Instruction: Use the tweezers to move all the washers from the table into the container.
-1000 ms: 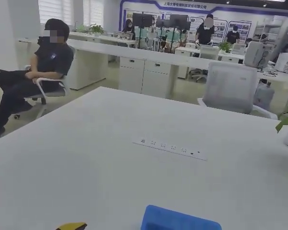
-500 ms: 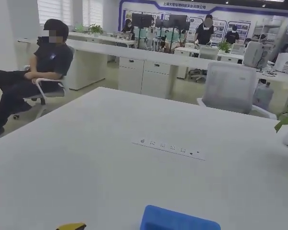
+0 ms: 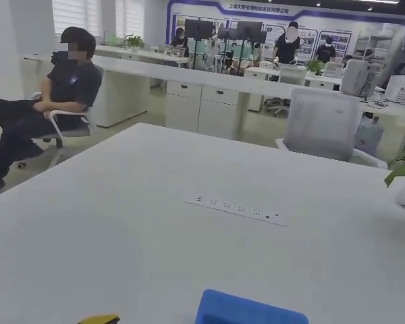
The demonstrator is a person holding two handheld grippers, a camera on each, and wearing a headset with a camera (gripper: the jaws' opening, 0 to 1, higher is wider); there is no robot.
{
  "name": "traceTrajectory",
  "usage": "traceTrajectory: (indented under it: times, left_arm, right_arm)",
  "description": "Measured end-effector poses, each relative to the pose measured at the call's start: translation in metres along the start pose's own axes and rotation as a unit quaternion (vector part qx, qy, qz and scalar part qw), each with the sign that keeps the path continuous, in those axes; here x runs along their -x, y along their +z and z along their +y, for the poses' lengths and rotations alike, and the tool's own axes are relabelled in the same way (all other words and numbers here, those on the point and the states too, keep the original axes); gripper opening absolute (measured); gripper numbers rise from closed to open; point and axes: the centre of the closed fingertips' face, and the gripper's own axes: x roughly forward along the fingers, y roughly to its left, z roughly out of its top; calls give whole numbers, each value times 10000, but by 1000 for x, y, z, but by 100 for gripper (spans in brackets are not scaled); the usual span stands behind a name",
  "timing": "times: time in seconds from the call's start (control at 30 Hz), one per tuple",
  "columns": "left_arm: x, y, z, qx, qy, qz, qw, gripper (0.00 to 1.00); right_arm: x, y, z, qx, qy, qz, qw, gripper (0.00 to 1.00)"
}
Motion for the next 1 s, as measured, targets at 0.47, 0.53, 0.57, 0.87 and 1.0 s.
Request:
traceTrajectory:
  times: [0.47,0.53,0.57,0.87,1.0]
  left_arm:
    - [0,0,-1,-15,-10,4,10000,76]
    - [0,0,-1,-11,-4,6,10000,76]
    - [0,0,-1,-9,-3,5,10000,76]
    - [0,1,-1,-1,10,4,10000,76]
    - [0,0,-1,-5,-1,26,10000,76]
  right_arm:
    - [22,44,-9,15,-159,-511,9986,3]
    - [25,50,-12,23,-188,-563,9982,3]
    - [26,52,-13,24,-203,-596,9980,3]
    - [32,66,-31,14,-331,-754,9966,3]
    - [32,70,-42,-52,-378,-808,9960,3]
